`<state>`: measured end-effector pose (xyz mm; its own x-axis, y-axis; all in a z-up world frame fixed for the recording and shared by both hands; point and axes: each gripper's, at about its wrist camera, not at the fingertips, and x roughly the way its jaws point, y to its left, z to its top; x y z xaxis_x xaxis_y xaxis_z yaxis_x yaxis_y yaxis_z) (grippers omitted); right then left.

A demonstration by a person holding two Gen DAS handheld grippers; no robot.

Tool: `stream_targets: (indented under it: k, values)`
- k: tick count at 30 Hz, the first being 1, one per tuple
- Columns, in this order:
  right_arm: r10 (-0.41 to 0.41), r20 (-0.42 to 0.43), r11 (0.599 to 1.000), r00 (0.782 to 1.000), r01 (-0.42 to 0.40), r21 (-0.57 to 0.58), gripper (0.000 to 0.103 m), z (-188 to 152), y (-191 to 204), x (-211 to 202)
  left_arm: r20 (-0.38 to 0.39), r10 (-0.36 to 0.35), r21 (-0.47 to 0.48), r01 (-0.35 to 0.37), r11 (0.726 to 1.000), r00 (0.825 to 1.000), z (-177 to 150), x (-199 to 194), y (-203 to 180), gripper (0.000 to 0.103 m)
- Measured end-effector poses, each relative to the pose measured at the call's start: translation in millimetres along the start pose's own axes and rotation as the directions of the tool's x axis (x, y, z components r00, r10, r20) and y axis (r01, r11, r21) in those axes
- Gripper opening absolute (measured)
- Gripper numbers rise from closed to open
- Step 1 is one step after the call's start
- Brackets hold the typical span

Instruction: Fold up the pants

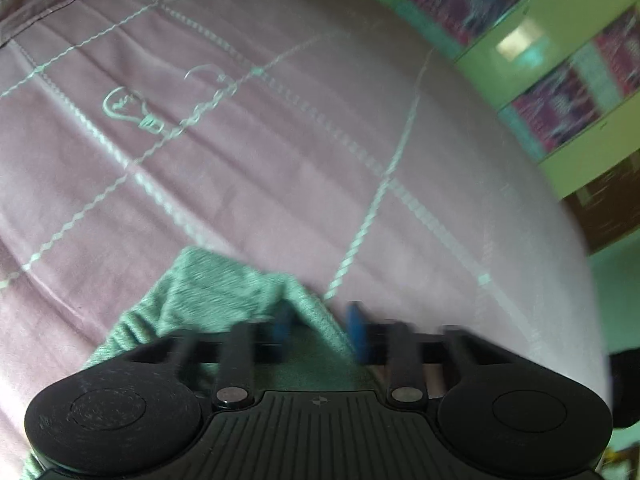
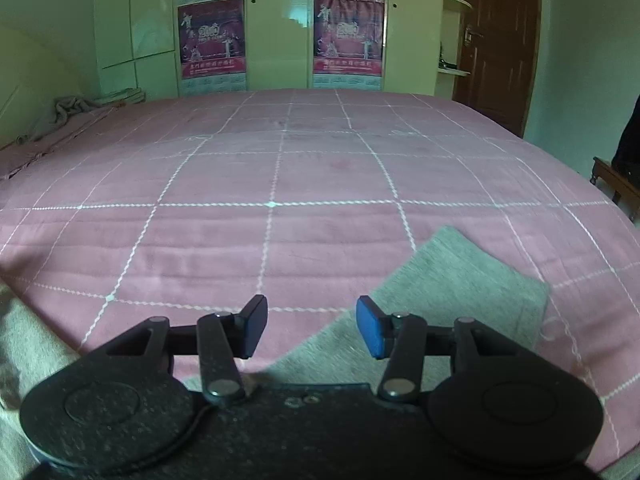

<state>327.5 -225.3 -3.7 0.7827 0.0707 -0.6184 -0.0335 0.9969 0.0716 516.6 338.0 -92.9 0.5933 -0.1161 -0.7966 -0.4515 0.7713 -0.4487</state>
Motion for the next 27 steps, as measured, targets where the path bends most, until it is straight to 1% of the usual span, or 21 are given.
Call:
stream_targets:
  k: [1,3,5,6,7,8,11,12,14,17,20,23,27]
  values:
    - [-0.003,-0.004,1.000,1.000,0.003,-0.001,0.049,-2,-2,0,-0.003,0.010,0.005,-0.010,1.000,1.000,-1,2,0,0.014]
    - [-0.005,-0.010,1.000,1.000,0.005,0.008,0.049,-5,-6,-1,0.004,-0.015,-0.011,0.015,1.000,1.000,-4,1,1,0.006]
    - [-0.003,-0.015,1.000,1.000,0.003,0.023,0.049,-7,-10,-2,0.045,-0.039,-0.006,0.040,0.999,0.998,-10,-10,2,0.005]
    - [-0.003,-0.016,1.000,1.000,0.004,0.026,0.049,-7,-11,-4,0.074,-0.063,-0.015,0.064,0.998,0.995,-14,-19,4,0.005]
    - [-0.004,-0.015,1.000,1.000,0.004,0.030,0.049,-7,-13,-5,0.111,-0.098,-0.029,0.102,0.994,0.989,-20,-31,6,0.004]
    - [-0.001,-0.012,0.999,1.000,0.002,0.036,0.049,-7,-14,-7,0.153,-0.135,-0.036,0.142,0.989,0.979,-26,-44,11,0.004]
    - [0.007,0.000,0.999,1.000,-0.007,0.046,0.049,-7,-15,-14,0.257,-0.198,-0.025,0.211,0.977,0.946,-51,-84,24,0.004]
    - [0.012,0.003,0.999,1.000,-0.012,0.051,0.049,-7,-16,-16,0.278,-0.211,-0.029,0.228,0.973,0.937,-60,-97,32,0.004]
    - [0.018,0.006,0.997,1.000,-0.019,0.071,0.049,-9,-17,-21,0.306,-0.204,-0.020,0.221,0.975,0.930,-79,-115,46,0.004]
    - [0.031,0.006,0.994,1.000,-0.031,0.108,0.051,-16,-18,-31,0.307,-0.191,-0.060,0.220,0.974,0.932,-106,-124,71,0.004]
    - [0.036,-0.001,0.993,0.999,-0.036,0.114,0.052,-23,-15,-36,0.278,-0.168,-0.095,0.201,0.975,0.946,-121,-122,92,0.005]
    - [0.040,-0.010,0.992,0.999,-0.039,0.116,0.052,-27,-13,-41,0.275,-0.171,-0.094,0.203,0.975,0.946,-125,-122,99,0.005]
    - [0.037,-0.004,0.993,0.999,-0.036,0.114,0.054,-25,-10,-51,0.279,-0.179,-0.058,0.203,0.978,0.943,-115,-122,92,0.005]
